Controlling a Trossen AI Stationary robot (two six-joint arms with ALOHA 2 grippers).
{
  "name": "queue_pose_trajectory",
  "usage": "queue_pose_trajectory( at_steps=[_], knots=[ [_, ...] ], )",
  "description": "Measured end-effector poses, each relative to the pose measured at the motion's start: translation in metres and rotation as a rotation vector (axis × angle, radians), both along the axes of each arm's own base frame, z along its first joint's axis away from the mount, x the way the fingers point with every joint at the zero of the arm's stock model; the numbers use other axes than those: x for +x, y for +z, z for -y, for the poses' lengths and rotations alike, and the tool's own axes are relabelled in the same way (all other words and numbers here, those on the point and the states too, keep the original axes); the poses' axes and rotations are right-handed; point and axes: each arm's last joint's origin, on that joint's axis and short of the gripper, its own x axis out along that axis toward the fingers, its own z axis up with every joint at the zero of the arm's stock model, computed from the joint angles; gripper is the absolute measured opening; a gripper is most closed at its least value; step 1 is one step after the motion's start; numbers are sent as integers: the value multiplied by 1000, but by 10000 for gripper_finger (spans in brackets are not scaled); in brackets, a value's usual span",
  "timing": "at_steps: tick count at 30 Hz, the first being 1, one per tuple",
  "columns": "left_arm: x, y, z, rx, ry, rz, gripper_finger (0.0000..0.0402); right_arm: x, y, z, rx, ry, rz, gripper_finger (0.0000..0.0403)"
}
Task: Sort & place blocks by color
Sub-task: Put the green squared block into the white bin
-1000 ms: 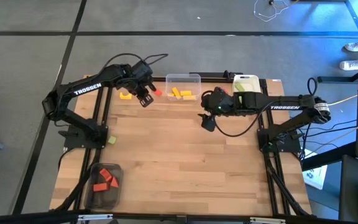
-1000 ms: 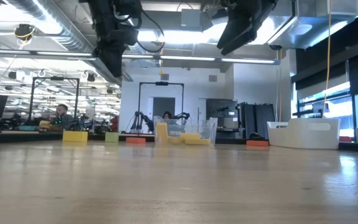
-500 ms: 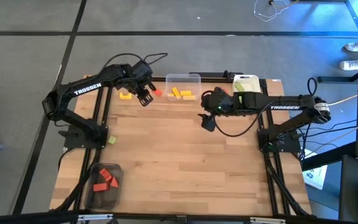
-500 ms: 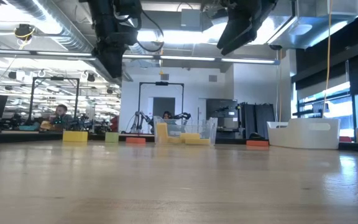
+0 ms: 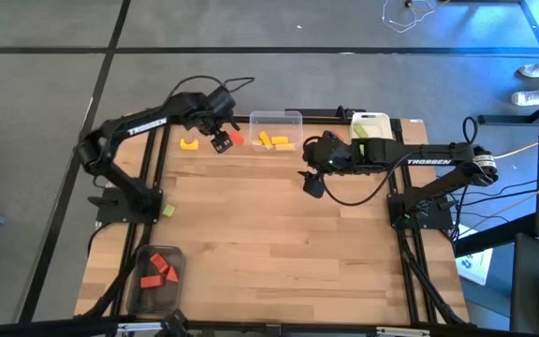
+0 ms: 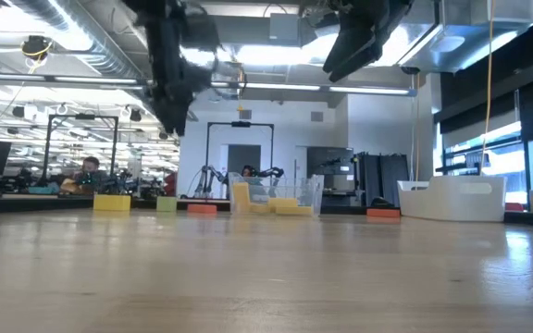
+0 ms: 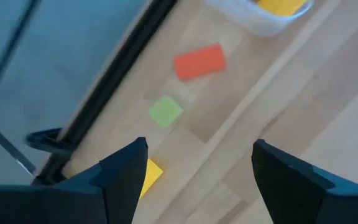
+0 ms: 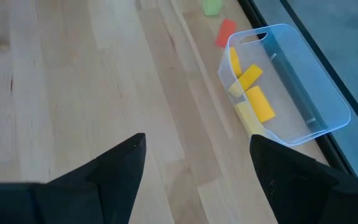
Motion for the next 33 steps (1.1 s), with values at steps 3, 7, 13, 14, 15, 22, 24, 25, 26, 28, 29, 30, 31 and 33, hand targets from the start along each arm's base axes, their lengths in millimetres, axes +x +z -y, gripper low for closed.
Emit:
queue_pose_trajectory(
  at_steps=[3,7,13,14,15,22,24,25,26,28,29,30,31,33],
  knots=[
    [3,-20,-17,-79,48,-16,273,0,0,0,0,0,0,289],
    [3,-45,-38,-149,196,-38,273,0,0,0,0,0,0,289],
    [2,-69,-57,-213,389,2,273,0,0,0,0,0,0,289],
    [3,-71,-60,-218,424,22,273,0,0,0,0,0,0,289],
    [4,-73,-62,-226,456,46,273,0,0,0,0,0,0,289],
    [13,-81,-71,-209,606,171,273,0,0,0,0,0,1,289],
    [15,-83,-70,-209,622,180,273,0,0,0,0,0,2,289],
    [15,-83,-70,-210,623,179,273,0,0,0,0,0,2,289],
    [16,-83,-71,-205,624,178,273,0,0,0,0,0,2,289],
    [16,-83,-71,-192,636,173,273,0,0,0,0,0,2,289],
    [16,-85,-70,-187,653,173,273,0,0,0,0,0,3,289],
    [17,-86,-70,-189,671,173,273,0,0,0,0,0,3,289],
    [17,-88,-70,-186,678,168,273,0,0,0,0,0,6,289],
    [18,-91,-71,-182,681,157,273,1,1,0,-1,0,11,289]
  ],
)
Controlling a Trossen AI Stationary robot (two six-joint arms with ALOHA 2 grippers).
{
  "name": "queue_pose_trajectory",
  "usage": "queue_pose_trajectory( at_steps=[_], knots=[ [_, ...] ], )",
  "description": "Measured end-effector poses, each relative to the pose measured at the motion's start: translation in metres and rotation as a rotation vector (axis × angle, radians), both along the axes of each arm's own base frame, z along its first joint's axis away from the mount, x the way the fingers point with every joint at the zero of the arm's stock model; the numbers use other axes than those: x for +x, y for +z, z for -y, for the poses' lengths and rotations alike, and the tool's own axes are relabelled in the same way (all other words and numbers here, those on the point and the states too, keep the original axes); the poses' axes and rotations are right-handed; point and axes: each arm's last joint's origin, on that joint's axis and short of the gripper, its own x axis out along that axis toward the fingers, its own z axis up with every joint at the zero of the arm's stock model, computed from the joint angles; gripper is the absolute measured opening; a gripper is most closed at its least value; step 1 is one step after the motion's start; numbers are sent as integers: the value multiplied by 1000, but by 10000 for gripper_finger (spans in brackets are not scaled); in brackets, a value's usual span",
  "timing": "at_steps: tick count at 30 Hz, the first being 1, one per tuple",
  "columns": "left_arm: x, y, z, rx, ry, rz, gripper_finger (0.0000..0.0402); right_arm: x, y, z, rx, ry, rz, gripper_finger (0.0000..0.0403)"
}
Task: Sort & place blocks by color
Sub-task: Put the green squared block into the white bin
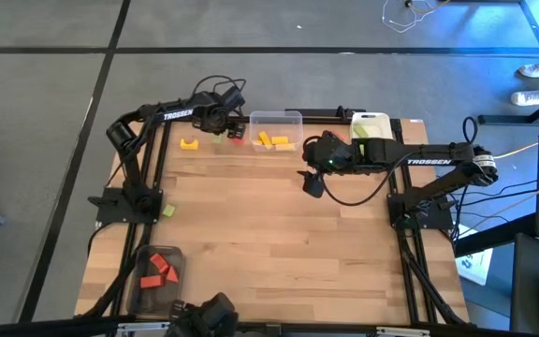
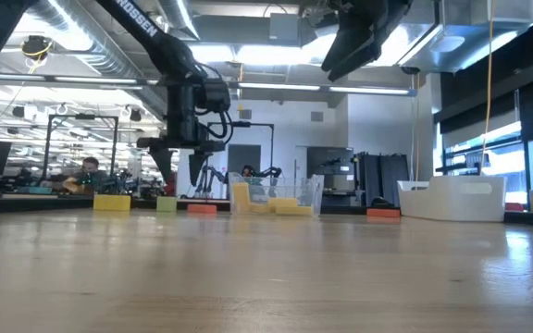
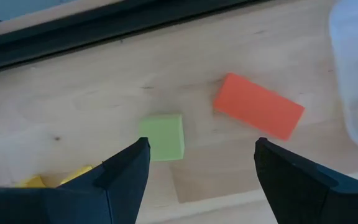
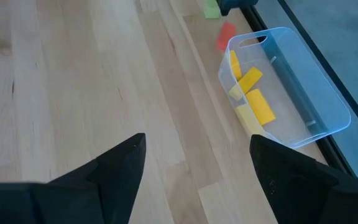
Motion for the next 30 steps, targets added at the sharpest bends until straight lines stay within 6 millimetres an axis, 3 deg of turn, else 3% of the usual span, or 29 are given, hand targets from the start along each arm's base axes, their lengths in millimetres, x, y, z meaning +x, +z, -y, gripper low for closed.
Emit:
queue_pose_trajectory(
  at_steps=[18,30],
  knots=[
    [5,-48,-8,-51,110,-125,273,0,0,0,0,1,1,289],
    [9,-56,-7,-7,103,-181,273,0,0,0,0,1,3,289]
  ],
)
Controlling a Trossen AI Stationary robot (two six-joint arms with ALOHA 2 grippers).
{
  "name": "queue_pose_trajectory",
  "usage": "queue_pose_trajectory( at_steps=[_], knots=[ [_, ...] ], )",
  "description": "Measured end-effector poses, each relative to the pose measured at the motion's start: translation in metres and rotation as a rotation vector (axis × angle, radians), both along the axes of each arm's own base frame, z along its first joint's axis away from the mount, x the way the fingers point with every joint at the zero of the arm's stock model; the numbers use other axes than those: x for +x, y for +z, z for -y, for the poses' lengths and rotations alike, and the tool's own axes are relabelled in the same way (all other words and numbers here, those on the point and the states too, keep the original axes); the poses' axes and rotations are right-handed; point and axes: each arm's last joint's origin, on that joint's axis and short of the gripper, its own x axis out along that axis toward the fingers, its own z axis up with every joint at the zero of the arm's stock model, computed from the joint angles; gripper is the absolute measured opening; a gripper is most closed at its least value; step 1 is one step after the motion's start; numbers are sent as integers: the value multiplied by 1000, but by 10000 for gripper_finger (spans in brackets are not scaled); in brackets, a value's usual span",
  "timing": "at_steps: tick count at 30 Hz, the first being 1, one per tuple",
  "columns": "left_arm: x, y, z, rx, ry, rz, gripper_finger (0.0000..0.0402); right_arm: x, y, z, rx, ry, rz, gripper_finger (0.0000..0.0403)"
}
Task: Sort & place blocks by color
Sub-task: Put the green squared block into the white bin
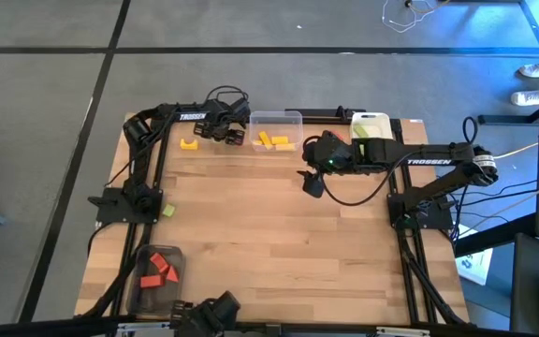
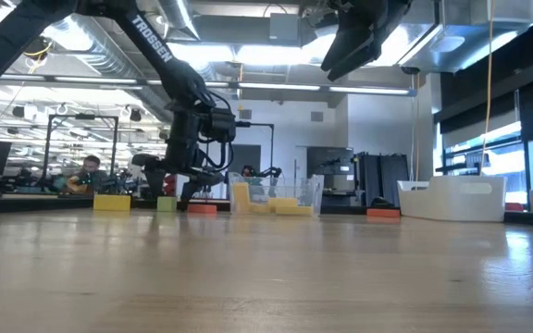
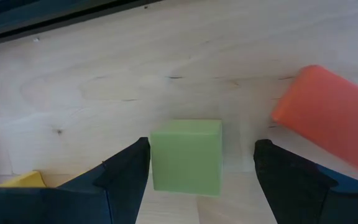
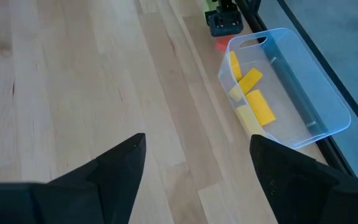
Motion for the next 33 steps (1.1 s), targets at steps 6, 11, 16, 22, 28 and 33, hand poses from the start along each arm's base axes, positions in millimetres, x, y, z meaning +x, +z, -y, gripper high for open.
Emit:
queue_pose_trajectory(
  at_steps=[6,11,16,22,28,33],
  knots=[
    [1,0,0,17,17,2,273,0,0,0,0,0,0,289],
    [5,0,2,42,8,8,272,0,0,0,0,0,0,289],
    [5,-2,1,26,26,19,258,0,0,0,0,0,1,289],
    [2,-4,1,1,27,27,229,0,0,0,1,0,1,289],
    [1,-6,3,-41,22,26,184,0,0,0,2,1,0,289],
    [1,-6,4,-74,-31,29,139,-1,-1,0,2,1,-9,289]
  ],
)
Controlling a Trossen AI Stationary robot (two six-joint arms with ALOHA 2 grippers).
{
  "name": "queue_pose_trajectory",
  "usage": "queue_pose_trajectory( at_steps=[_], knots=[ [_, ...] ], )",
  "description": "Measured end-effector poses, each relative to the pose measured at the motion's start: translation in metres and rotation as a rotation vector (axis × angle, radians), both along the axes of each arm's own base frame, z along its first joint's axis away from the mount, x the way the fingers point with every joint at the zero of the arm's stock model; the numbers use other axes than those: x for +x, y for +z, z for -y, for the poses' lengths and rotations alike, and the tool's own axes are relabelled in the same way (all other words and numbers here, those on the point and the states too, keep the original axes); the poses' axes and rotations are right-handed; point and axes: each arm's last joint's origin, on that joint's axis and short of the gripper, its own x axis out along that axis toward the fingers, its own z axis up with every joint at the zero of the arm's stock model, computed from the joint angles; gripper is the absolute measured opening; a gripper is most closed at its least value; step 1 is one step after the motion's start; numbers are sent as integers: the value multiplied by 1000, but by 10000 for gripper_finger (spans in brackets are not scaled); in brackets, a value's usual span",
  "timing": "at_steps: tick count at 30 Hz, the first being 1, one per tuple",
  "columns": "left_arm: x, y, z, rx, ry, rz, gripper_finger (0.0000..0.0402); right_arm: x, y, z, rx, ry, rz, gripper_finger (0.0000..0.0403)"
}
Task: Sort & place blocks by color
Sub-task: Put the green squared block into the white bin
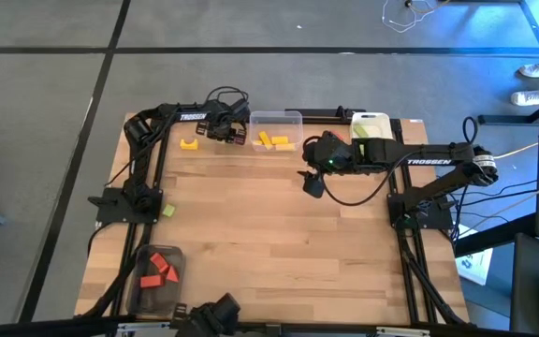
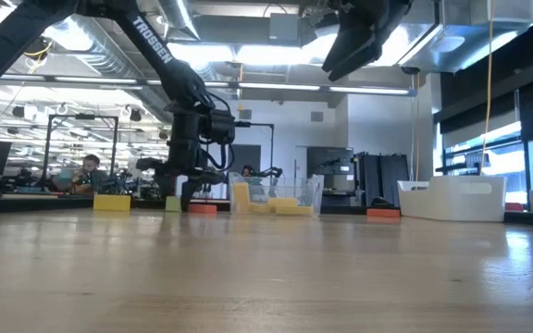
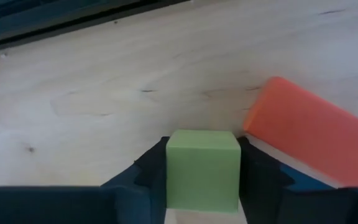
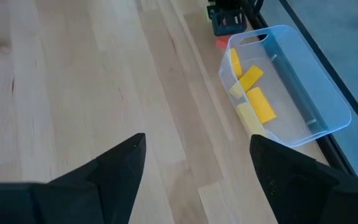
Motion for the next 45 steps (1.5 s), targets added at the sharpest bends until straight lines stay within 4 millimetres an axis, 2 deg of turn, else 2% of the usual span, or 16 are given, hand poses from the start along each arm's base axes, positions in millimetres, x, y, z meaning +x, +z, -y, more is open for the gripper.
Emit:
queue_pose_trajectory(
  at_steps=[8,13,18,22,27,31,34,38,42,45],
  knots=[
    [2,5,8,-15,-102,-33,129,0,-1,-2,-9,112,-31,289],
    [6,23,23,-8,-189,-33,129,-1,0,-2,-1,113,-27,289],
    [14,51,41,79,-289,-27,129,-5,3,1,-59,-7,-21,289],
    [20,79,62,154,-370,29,129,-20,7,3,-105,-127,-58,289],
    [28,113,90,257,-471,141,129,-47,25,-4,-151,-241,-18,289],
    [44,129,109,320,-646,271,129,-66,36,-11,-159,-265,28,289],
    [60,138,121,329,-834,437,129,-71,40,-16,-168,-214,26,289],
    [78,150,135,347,-1095,674,129,-73,40,-23,-146,-8,-23,289],
    [88,160,148,345,-1291,864,129,-71,39,-29,-113,226,-64,289],
    [90,162,156,307,-1387,943,129,-69,39,-31,-84,320,-48,289]
  ],
)
